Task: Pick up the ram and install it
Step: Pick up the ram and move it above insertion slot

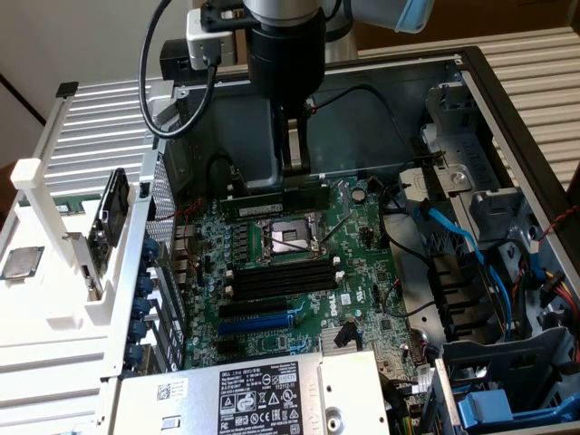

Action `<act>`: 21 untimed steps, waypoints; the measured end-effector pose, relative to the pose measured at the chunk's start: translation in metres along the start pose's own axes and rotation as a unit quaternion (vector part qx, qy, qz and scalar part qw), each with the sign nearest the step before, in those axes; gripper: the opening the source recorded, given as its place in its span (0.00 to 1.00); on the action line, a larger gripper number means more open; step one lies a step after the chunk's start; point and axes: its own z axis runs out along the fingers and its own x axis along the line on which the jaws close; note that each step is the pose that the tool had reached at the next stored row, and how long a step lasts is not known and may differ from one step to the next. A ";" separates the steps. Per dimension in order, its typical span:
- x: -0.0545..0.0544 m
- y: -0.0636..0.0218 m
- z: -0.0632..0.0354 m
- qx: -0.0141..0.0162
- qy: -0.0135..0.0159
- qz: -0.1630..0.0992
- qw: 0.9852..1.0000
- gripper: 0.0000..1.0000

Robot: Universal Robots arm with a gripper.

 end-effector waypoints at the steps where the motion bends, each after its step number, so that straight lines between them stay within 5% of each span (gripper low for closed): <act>1: 0.000 -0.0001 0.0003 0.000 0.001 0.000 1.000 0.13; 6: 0.002 -0.0037 0.0022 0.000 0.004 0.000 1.000 0.13; 21: 0.009 -0.0039 0.0172 0.000 0.005 0.000 1.000 0.13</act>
